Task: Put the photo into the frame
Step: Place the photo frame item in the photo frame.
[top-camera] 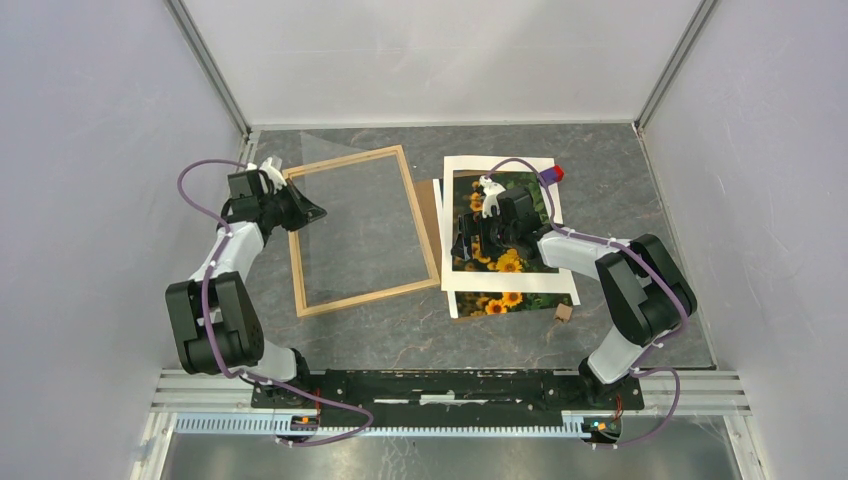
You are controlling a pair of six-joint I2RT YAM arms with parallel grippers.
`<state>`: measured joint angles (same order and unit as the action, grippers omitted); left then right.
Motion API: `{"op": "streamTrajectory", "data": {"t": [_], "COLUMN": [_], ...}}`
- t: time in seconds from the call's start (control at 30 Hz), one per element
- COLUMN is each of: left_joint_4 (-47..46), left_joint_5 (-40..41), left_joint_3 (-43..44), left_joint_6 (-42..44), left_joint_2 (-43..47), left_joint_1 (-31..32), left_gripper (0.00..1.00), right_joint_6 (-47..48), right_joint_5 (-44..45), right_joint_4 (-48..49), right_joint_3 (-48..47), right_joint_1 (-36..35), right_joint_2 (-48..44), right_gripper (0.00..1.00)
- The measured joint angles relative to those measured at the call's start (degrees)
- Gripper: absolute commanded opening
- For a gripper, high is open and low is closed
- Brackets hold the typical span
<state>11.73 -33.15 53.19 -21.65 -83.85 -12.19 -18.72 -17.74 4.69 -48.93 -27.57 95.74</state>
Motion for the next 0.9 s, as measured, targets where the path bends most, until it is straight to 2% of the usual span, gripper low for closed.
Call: {"op": "streamTrajectory", "data": {"t": [0.9], "left_joint_4": [1.0], "left_joint_5": [-3.2], "left_joint_3": [0.9], "left_joint_6": [0.2], "left_joint_2": [-1.1], "left_joint_1": [-3.5], "left_gripper": [0.02], "right_joint_6": [0.1], "right_joint_5": [0.0], "right_joint_4": [0.0], "right_joint_3": [0.0], "right_joint_1": [0.0], "right_joint_2": [0.0], "right_gripper": [0.98]}}
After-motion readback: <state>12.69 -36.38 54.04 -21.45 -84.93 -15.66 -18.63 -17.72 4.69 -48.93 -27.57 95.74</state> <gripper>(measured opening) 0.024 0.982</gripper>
